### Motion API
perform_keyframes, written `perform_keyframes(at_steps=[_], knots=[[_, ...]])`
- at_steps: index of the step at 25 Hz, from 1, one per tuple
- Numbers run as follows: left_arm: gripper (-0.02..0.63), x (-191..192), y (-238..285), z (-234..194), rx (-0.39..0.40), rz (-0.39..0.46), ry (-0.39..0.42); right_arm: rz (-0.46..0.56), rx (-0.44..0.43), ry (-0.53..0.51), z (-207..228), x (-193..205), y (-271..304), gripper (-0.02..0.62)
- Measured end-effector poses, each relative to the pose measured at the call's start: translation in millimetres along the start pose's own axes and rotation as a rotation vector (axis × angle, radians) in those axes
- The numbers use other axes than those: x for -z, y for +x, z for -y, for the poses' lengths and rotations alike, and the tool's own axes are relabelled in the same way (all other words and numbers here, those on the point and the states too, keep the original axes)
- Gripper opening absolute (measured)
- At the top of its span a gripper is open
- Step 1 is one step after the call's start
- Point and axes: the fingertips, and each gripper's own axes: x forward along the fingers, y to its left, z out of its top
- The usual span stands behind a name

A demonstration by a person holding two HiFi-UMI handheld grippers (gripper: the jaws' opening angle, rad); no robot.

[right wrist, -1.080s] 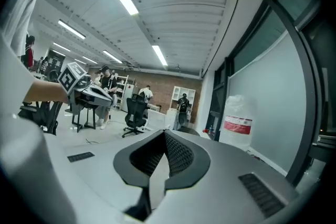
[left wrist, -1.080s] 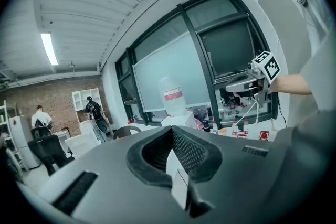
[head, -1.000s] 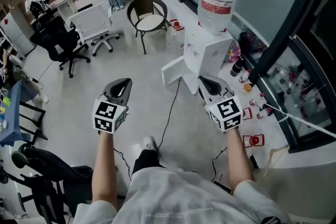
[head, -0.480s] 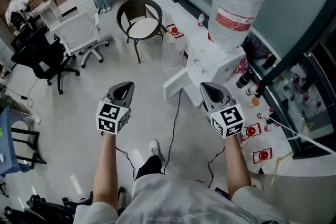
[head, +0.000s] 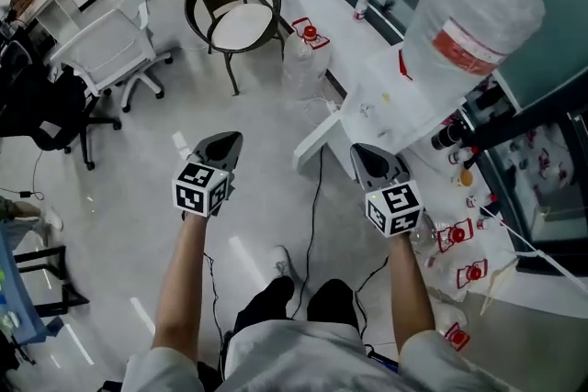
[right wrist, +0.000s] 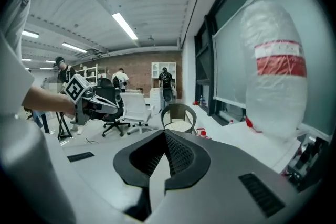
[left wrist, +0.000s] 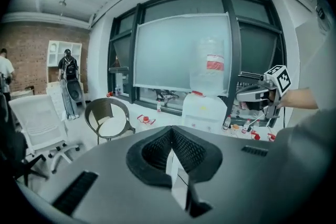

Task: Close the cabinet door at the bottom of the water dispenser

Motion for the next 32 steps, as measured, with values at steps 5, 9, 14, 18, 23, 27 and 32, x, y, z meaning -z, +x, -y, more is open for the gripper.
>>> perform_keyframes(at_steps=[5, 9, 14, 18, 23, 27, 32], knots=[[0.015, 80.7, 93.9, -2.5, 0.126, -0.086, -0.033, -0.138, -0.019, 0.073, 23.7, 81.4, 72.6, 0.026], [0.037, 161.7, 168.1, 0.2, 0.201, -0.162, -0.047, -0.200, -0.018, 0.115, 41.6, 158.0, 128.8, 0.028], [0.144, 270.1, 242.4, 14.7, 0.276, -0.268, -0.067, -0.273, -0.003, 0.176, 47.8, 259.6, 168.6, 0.044], [0.189, 344.4, 290.2, 27.5, 0.316, -0.345, -0.066, -0.323, 0.003, 0.207, 52.6, 330.1, 183.3, 0.106], [0.247, 406.3, 337.1, 38.2, 0.327, -0.397, -0.062, -0.370, 0.031, 0.257, 67.1, 401.7, 184.6, 0.170], [0.255, 434.6, 363.3, 40.3, 0.330, -0.399, -0.107, -0.387, 0.051, 0.274, 73.2, 435.5, 179.0, 0.175], [0.251, 449.4, 383.6, 50.0, 0.286, -0.385, -0.182, -0.397, 0.072, 0.294, 80.0, 462.1, 164.5, 0.175]])
